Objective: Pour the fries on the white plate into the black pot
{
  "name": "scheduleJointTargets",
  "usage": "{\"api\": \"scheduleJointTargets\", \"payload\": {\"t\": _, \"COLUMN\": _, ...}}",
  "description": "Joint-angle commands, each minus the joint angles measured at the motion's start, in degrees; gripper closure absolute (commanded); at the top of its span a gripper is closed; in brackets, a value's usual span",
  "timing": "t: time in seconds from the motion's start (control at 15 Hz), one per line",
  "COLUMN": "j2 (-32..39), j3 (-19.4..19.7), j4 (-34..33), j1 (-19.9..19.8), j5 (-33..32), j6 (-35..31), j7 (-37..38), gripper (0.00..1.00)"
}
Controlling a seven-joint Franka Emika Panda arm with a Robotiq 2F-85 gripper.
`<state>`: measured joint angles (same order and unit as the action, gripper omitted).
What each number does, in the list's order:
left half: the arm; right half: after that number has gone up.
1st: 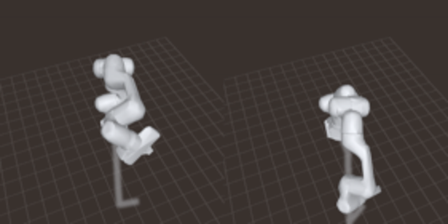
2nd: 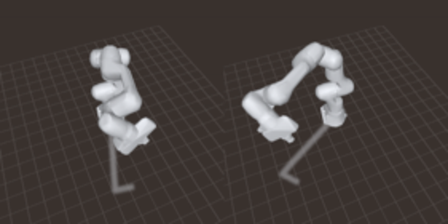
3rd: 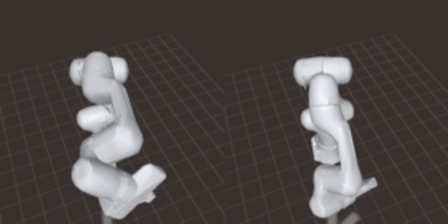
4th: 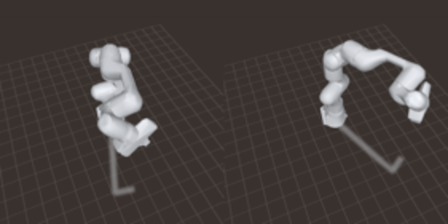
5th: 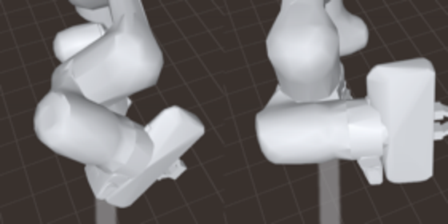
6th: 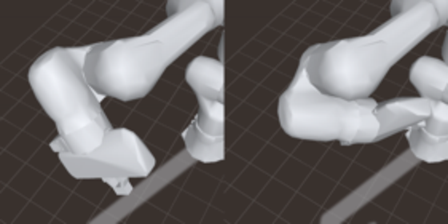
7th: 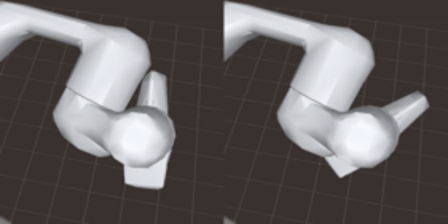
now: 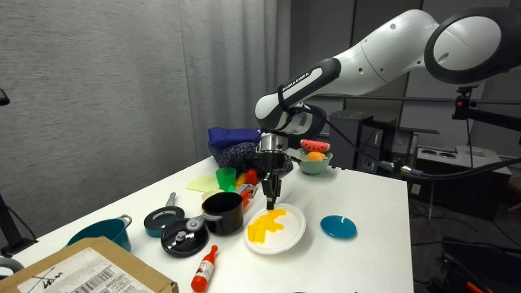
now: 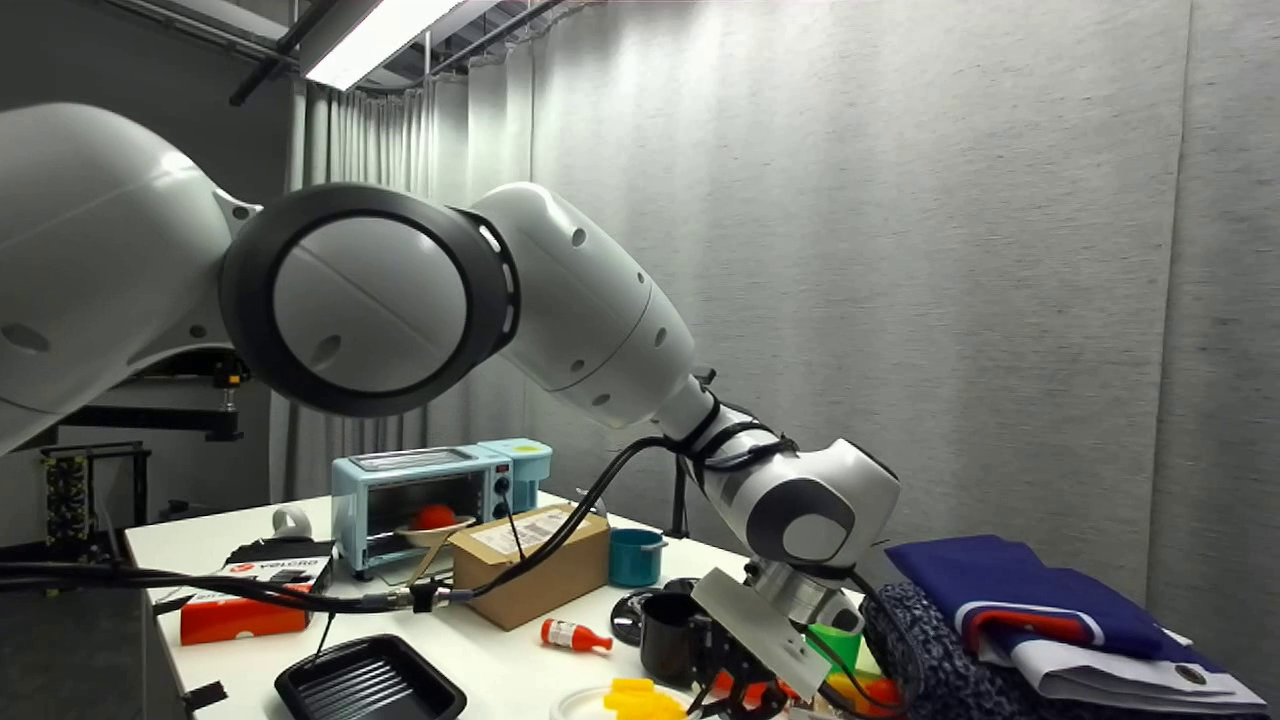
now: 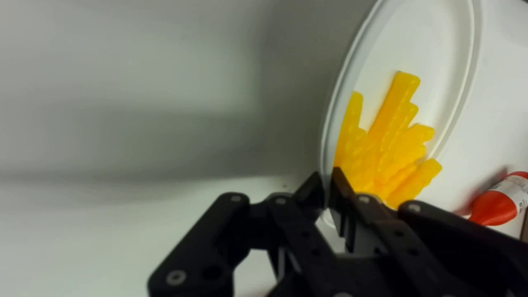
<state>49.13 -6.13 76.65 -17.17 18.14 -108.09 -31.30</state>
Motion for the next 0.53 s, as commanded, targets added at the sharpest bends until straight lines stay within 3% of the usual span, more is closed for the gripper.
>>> {"api": "scheduleJointTargets", "payload": {"t": 0.0, "j2": -2.5, "j3": -0.5, "j4": 3.7, "j1": -1.5, "j5": 1.8, "j6": -0.9, "j7": -1.7, "gripper": 0.98}}
{"api": "scheduleJointTargets", "payload": {"t": 0.47, "j2": -1.5, "j3": 0.3, "j4": 2.4, "j1": -1.0, "j5": 0.8, "j6": 0.1, "j7": -0.1, "gripper": 0.92}}
